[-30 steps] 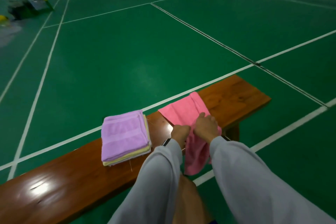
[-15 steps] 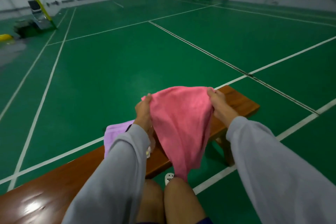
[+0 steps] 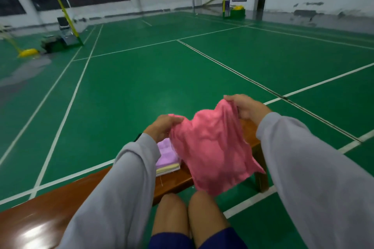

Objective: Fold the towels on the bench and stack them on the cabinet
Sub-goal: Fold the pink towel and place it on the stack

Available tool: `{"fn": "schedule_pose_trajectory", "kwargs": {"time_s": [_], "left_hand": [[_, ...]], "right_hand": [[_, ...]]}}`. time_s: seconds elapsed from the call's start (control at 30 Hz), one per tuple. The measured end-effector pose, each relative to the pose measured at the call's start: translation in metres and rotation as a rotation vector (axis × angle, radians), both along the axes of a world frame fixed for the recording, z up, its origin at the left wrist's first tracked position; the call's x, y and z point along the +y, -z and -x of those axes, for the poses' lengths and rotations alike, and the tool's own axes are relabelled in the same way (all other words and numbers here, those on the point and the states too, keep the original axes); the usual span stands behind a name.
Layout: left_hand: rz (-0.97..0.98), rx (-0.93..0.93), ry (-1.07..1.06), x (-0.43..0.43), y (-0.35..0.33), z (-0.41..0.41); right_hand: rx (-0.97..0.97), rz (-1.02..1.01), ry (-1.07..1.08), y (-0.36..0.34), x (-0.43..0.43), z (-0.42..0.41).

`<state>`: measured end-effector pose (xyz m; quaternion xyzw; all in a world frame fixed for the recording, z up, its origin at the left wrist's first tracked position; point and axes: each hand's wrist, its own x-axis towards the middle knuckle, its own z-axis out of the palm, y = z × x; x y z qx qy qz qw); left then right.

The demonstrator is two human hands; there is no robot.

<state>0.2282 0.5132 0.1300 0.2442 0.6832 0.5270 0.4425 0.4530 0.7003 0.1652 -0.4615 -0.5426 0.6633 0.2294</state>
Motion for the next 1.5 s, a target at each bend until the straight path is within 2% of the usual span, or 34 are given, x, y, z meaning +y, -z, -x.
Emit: {"fn": "schedule_pose_trajectory", "kwargs": {"time_s": [0.03, 0.1, 0.13, 0.17, 0.2, 0.23, 0.27, 0.3, 0.33, 0.4, 0.47, 0.57, 0.6, 0.67, 0.8, 0.97, 1.1, 1.23, 1.3, 1.37, 1.5], "left_hand": [[-0.069, 0.009, -0.078, -0.002, -0.003, 0.001], [-0.322, -0.144, -0.284, 0.0, -0.017, 0.013], [-0.393, -0.208, -0.307, 0.001, -0.022, 0.02], [-0.356, -0.218, -0.262, -0.003, -0.026, 0.024], [-0.227, -0.155, -0.171, -0.01, -0.027, 0.024], [-0.051, -0.044, -0.058, -0.018, -0.025, 0.021], [0.04, 0.021, 0.03, -0.021, -0.021, 0.022], [0.03, 0.036, 0.04, -0.023, -0.025, 0.022], [-0.073, 0.009, -0.037, -0.021, -0.033, 0.022], [-0.328, -0.12, -0.248, -0.014, -0.055, 0.026], [-0.428, -0.189, -0.334, -0.01, -0.069, 0.036], [-0.179, -0.05, -0.272, -0.017, -0.065, 0.041], [-0.168, -0.053, -0.286, -0.018, -0.065, 0.043], [-0.236, -0.073, -0.373, -0.018, -0.075, 0.049], [-0.287, 0.03, -0.479, -0.02, -0.098, 0.07], [-0.298, 0.118, -0.495, -0.022, -0.125, 0.074], [-0.34, 0.143, -0.514, -0.019, -0.14, 0.073], [-0.44, 0.193, -0.498, -0.024, -0.151, 0.075], [-0.447, 0.304, -0.459, -0.029, -0.151, 0.077], [-0.368, 0.494, -0.356, -0.036, -0.148, 0.083], [-0.036, 1.081, -0.151, -0.053, -0.146, 0.09]], "right_hand": [[0.06, -0.026, 0.083, -0.01, -0.002, 0.003], [0.373, 0.02, 0.292, -0.028, 0.0, 0.01], [0.514, 0.069, 0.353, -0.034, 0.001, 0.014], [0.522, 0.097, 0.349, -0.037, -0.002, 0.014], [0.444, 0.1, 0.266, -0.037, -0.007, 0.013], [0.271, 0.074, 0.114, -0.033, -0.014, 0.01], [0.101, 0.03, -0.026, -0.03, -0.019, 0.009], [0.026, 0.0, -0.127, -0.031, -0.023, 0.009], [0.073, -0.019, -0.143, -0.034, -0.021, 0.011], [0.304, -0.023, 0.033, -0.051, -0.017, 0.019], [0.457, 0.009, 0.159, -0.061, -0.005, 0.03], [0.322, 0.005, 0.138, -0.051, 0.005, 0.039], [0.28, 0.0, 0.143, -0.049, 0.003, 0.039], [0.259, -0.031, 0.218, -0.055, 0.0, 0.034], [0.216, -0.169, 0.396, -0.074, 0.006, 0.023], [0.216, -0.161, 0.369, -0.08, 0.014, 0.014], [0.174, -0.273, 0.466, -0.087, 0.015, 0.018], [0.151, -0.308, 0.382, -0.105, 0.009, 0.022], [0.095, -0.335, 0.324, -0.109, 0.013, 0.024], [0.011, -0.431, 0.25, -0.109, 0.016, 0.024], [-0.284, -0.749, 0.053, -0.11, 0.011, 0.014]]}}
